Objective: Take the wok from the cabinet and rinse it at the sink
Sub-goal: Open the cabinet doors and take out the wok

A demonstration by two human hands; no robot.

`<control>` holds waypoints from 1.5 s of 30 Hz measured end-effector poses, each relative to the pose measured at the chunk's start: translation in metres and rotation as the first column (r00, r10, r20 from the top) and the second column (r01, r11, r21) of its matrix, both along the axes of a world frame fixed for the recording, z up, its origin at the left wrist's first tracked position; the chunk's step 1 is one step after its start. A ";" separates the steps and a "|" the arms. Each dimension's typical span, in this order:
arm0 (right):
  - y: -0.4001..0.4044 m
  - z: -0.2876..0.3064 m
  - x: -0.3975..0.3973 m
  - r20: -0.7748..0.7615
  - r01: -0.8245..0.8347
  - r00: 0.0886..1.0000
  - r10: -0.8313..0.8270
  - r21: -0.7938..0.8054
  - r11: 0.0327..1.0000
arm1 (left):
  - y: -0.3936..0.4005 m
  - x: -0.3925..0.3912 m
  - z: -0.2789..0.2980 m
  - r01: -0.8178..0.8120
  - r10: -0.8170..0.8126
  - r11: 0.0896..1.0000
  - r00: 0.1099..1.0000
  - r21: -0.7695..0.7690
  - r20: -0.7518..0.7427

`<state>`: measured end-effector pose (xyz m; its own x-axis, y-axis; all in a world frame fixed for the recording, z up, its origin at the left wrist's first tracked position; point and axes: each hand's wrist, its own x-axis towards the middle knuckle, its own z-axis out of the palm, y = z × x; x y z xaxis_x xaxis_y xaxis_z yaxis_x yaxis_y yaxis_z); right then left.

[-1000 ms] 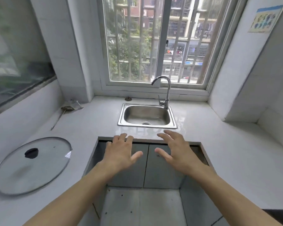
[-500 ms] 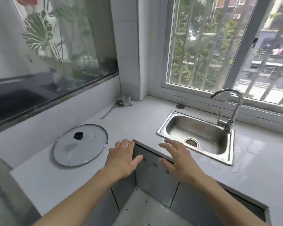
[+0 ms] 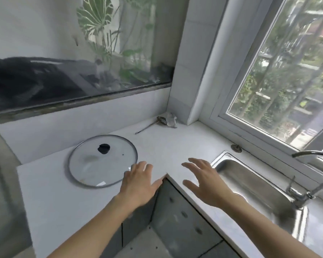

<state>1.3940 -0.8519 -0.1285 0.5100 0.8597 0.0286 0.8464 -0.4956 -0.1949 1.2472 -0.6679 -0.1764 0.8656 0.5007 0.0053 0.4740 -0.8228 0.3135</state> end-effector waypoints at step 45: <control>0.164 -0.245 0.002 -0.192 -0.649 0.760 0.621 -0.287 0.705 | -0.028 -0.043 -0.225 0.506 0.859 -0.350 -0.162 -0.789 -0.485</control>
<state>1.3964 -0.6880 -0.3736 -0.1714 0.9326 -0.3177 0.9729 0.1095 -0.2035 1.2046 -0.6956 -0.4017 0.1088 0.5669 -0.8165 -0.7587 0.5781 0.3004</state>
